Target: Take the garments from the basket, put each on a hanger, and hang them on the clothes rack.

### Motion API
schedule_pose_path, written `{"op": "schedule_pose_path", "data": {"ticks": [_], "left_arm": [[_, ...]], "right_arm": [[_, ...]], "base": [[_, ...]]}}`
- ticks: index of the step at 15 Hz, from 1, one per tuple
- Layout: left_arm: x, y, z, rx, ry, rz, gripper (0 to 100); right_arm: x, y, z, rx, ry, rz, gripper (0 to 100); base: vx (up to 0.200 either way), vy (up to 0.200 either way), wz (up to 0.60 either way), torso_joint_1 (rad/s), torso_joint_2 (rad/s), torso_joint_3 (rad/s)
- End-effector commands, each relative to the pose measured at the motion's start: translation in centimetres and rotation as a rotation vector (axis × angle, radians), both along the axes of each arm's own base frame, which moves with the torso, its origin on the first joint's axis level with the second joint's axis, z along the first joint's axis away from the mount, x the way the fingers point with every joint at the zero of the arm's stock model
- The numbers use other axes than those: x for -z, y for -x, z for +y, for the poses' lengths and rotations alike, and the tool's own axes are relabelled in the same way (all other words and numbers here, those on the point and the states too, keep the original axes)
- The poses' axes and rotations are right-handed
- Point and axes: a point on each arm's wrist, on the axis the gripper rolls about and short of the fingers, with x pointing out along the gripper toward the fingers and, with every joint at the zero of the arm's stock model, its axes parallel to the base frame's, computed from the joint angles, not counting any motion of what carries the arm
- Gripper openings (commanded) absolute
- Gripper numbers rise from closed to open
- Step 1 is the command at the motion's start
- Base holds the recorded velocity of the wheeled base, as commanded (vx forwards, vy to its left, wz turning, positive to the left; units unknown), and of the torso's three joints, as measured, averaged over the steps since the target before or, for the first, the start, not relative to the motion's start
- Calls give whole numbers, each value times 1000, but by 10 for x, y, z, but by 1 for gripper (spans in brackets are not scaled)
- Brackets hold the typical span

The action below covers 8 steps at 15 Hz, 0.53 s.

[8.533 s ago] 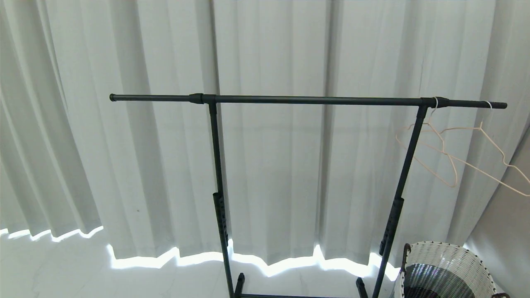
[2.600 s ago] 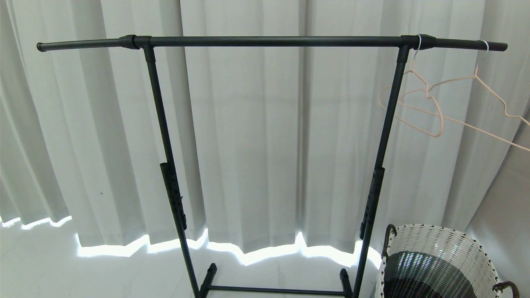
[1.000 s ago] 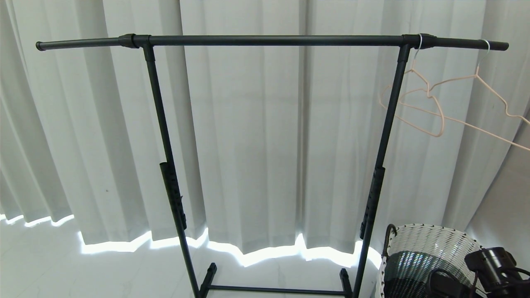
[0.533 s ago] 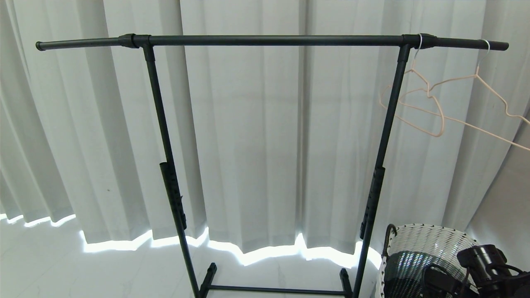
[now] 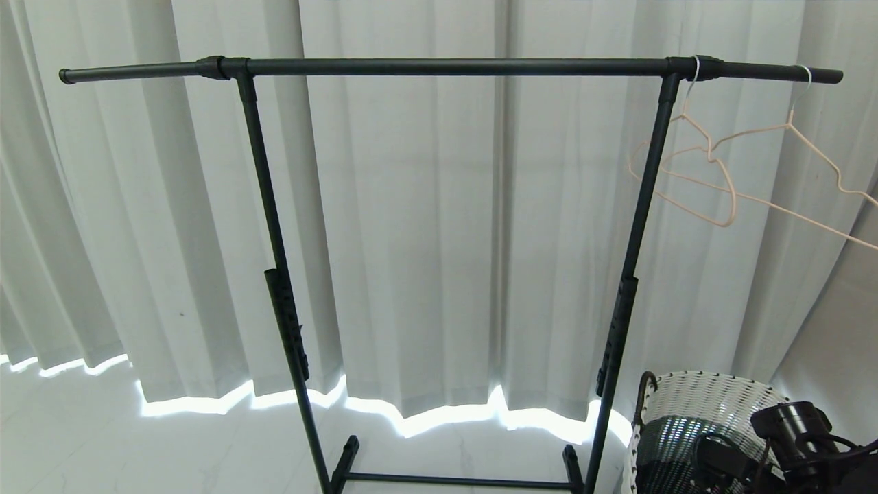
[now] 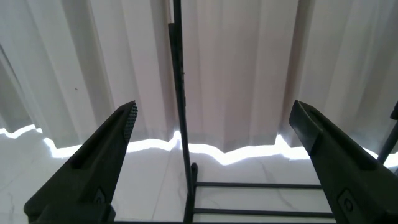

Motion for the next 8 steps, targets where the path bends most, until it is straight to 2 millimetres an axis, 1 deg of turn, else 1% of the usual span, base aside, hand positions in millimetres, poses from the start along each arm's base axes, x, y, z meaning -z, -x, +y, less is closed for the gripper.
{"op": "schedule_pose_path", "data": {"ticks": [1,3,5,6,8], "left_arm": [[0,0,0,0,0,0,100],[0,0,0,0,1,0,100],[0,0,0,0,1,2,100],[0,0,0,0,1,2,100],[0,0,0,0,0,0,100]], "right_arm": [[1,1,0,2,8,2,0],[-3,-1,0,4,1,-37,0],[-15,3,1,35,-99,-85,0],[-22,9,1,49,-120,-109,0],[-45,29,-2,95,-153,-208,0]], "base": [[0,0,0,0,0,0],[0,0,0,0,0,0],[0,0,0,0,0,0],[0,0,0,0,0,0],[0,0,0,0,0,0]]}}
